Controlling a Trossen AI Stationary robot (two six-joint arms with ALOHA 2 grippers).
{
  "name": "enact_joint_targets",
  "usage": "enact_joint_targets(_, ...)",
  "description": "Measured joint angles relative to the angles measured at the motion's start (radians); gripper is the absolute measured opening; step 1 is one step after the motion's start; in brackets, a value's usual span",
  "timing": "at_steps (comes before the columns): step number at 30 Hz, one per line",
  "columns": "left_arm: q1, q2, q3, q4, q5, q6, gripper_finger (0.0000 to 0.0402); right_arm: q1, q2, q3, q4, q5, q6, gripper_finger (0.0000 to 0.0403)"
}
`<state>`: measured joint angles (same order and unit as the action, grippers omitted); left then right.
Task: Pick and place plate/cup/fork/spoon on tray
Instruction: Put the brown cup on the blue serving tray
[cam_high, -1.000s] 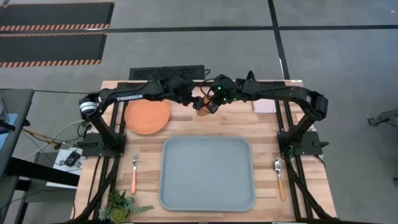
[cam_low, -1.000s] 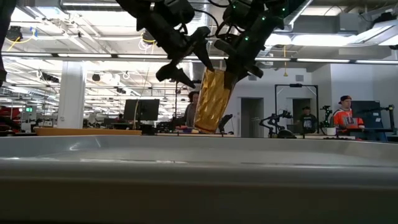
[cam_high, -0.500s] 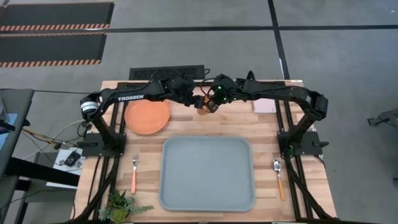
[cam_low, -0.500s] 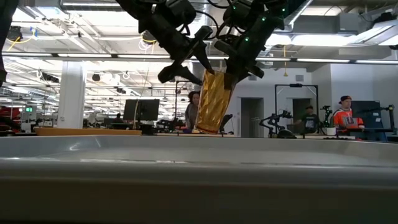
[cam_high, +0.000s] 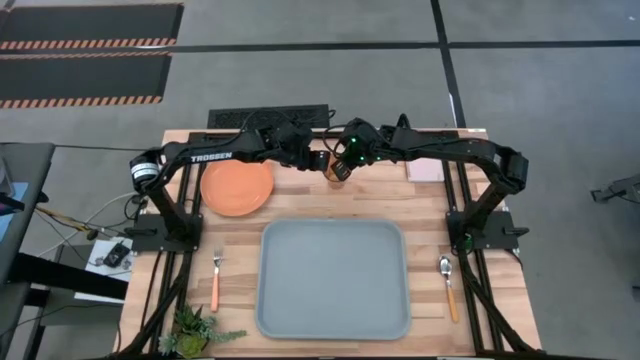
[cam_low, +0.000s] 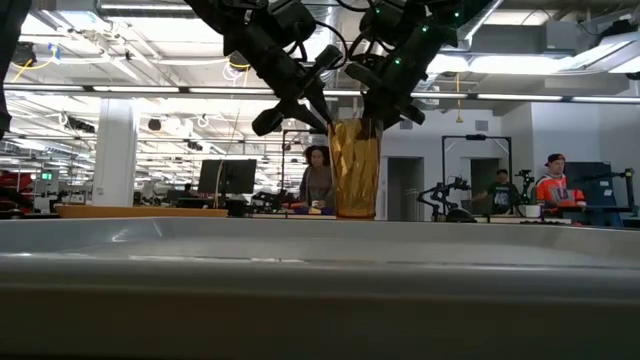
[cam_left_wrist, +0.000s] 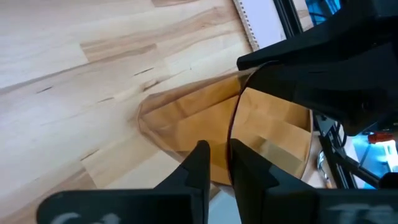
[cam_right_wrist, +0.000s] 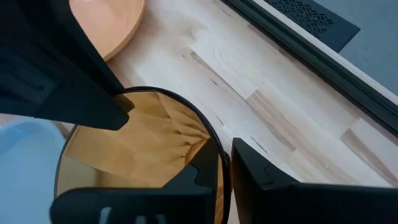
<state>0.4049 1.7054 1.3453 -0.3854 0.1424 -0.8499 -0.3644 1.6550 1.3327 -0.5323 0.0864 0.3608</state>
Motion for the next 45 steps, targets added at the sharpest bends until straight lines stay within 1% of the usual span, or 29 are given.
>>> enact_joint_targets(5,0.000,0.000,0.000,-0.002,-0.011,0.017,0.0025,0.001,0.000,0.000,0.001,-0.004,-0.003,0.0065)
enact_joint_targets(13,0.001,0.000,0.000,-0.045,-0.004,0.029,0.0023,0.004,0.000,0.000,0.020,-0.031,-0.010,0.0151)
enact_joint_targets(17,0.001,0.000,0.000,-0.043,0.008,0.037,0.0023,0.006,0.000,0.000,0.035,-0.023,-0.020,0.0179)
enact_joint_targets(26,0.004,0.000,0.000,-0.046,0.030,0.043,0.0003,0.003,0.000,0.001,0.078,-0.039,-0.047,0.0199)
enact_joint_targets(35,0.003,0.000,0.000,-0.042,0.034,0.057,0.0002,-0.007,0.000,0.001,0.079,-0.058,-0.066,0.0262)
enact_joint_targets(39,0.003,0.000,0.000,-0.024,0.049,0.063,0.0001,-0.017,-0.010,0.001,0.088,-0.074,-0.104,0.0275)
enact_joint_targets(42,0.003,0.000,0.001,0.019,0.072,0.088,0.0001,-0.026,-0.009,0.000,0.117,-0.133,-0.132,0.0276)
enact_joint_targets(45,0.003,-0.002,0.001,0.025,0.084,0.105,0.0000,-0.041,-0.010,0.000,0.133,-0.183,-0.155,0.0276)
